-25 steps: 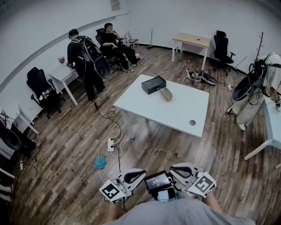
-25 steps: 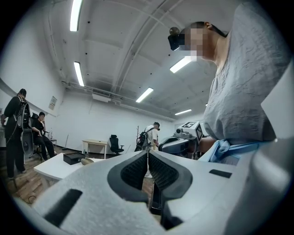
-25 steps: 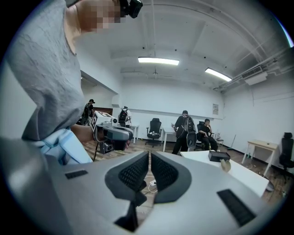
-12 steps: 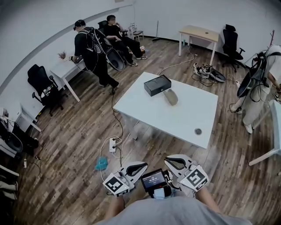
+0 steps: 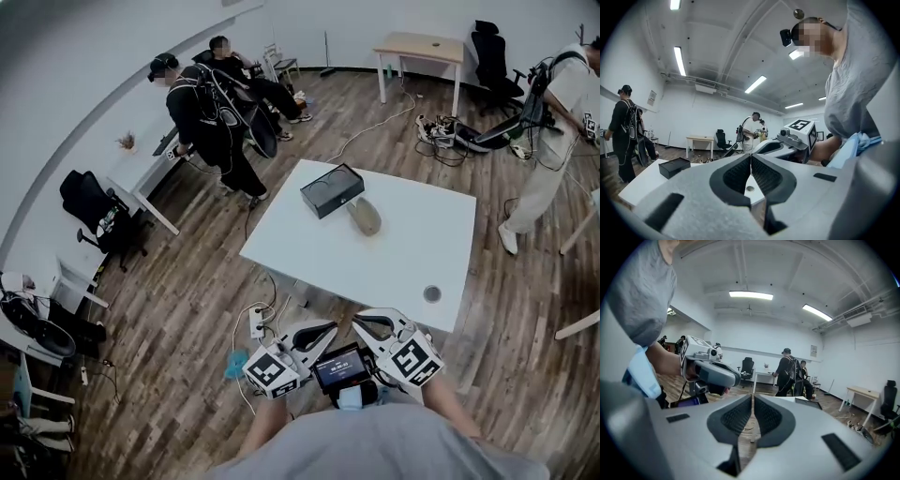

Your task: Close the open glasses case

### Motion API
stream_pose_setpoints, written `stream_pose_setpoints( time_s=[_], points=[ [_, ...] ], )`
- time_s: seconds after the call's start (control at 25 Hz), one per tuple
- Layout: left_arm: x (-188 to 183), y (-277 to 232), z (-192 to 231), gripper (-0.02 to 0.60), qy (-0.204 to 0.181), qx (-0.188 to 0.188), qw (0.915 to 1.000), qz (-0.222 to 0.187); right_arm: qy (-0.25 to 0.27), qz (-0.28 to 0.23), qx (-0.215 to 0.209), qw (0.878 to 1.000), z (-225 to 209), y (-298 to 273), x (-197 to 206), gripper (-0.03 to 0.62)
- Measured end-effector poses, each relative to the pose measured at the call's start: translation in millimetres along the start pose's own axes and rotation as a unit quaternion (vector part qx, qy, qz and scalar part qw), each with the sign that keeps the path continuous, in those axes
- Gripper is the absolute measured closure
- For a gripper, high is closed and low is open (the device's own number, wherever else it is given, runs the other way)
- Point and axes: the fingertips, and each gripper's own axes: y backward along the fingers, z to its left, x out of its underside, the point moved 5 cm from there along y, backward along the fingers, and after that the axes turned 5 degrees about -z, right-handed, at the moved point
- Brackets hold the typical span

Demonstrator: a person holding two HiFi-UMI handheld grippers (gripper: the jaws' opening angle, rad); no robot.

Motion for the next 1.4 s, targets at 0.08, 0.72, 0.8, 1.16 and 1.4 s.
stream_pose_setpoints(
  time_s=[0.08, 0.72, 0.8, 1.16, 1.4],
  points=[
    [-3, -9, 16, 0.561, -0.004, -0.002, 1.0000, 0.004, -0.004, -0.002, 0.005, 1.000, -21, -1, 2, 0.560],
    [15, -58, 174, 0.561, 0.002, 0.080, 0.9965, 0.023, -0.043, 0.038, 0.112, 0.992, -124, -39, 40, 0.560],
    [20, -75, 203, 0.561, 0.006, 0.107, 0.9938, 0.029, -0.048, 0.055, 0.133, 0.988, -143, -55, 49, 0.559],
    [46, -149, 317, 0.561, -0.012, 0.195, 0.9769, 0.087, -0.115, 0.069, 0.209, 0.969, -224, -130, 68, 0.559],
    [75, -198, 348, 0.560, -0.051, 0.248, 0.9572, 0.140, -0.133, 0.100, 0.257, 0.952, -256, -149, 97, 0.559]
  ],
)
